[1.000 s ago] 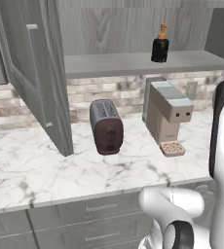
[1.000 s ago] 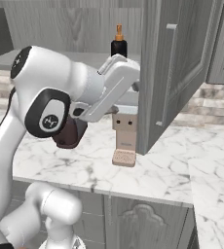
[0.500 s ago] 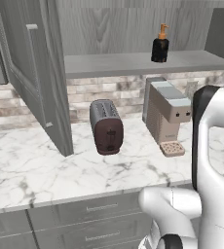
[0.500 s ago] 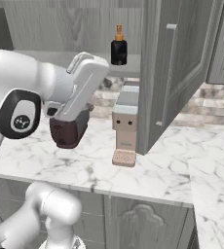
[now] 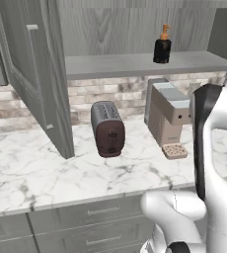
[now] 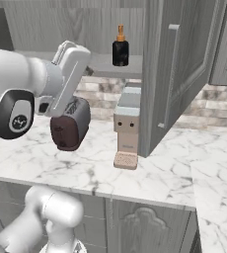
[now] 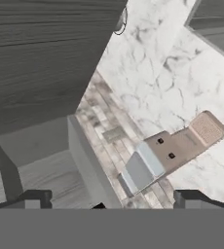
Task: Open the cabinet. Pick the soap dispenser and place it next to the sink. Then close the cabinet.
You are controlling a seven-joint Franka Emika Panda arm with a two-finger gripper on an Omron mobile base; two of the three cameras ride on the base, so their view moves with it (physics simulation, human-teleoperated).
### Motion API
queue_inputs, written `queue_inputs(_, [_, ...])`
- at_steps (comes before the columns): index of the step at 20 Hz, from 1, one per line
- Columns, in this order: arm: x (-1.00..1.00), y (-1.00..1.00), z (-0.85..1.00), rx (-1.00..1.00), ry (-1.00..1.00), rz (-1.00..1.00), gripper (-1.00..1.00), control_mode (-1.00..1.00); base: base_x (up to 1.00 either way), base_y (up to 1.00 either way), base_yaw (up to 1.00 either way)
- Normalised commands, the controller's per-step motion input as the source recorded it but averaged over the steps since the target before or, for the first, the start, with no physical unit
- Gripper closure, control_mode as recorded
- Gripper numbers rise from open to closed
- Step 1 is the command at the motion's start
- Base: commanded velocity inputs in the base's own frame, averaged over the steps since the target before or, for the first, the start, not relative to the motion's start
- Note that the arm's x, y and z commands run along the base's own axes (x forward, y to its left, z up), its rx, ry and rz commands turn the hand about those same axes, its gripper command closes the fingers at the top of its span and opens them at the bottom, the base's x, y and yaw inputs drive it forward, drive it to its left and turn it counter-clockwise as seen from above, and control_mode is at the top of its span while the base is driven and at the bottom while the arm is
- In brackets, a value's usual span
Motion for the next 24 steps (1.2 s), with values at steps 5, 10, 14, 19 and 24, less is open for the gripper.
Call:
queue_inputs(5, [0.15,0.26,0.18,-0.09,0.01,0.40,-1.00,-1.00,0.00,0.00,0.00])
queue_inputs(10, [0.14,0.16,0.10,-0.12,0.10,0.42,-1.00,-1.00,0.00,0.00,0.00])
queue_inputs(14, [0.22,0.08,0.03,-0.21,0.03,0.29,-1.00,-1.00,0.00,0.00,0.00])
queue_inputs(19, [0.32,0.00,0.00,-0.24,0.00,0.20,-1.00,-1.00,0.00,0.00,0.00])
queue_inputs(24, [0.29,0.00,0.00,-0.25,0.00,0.18,-1.00,-1.00,0.00,0.00,0.00])
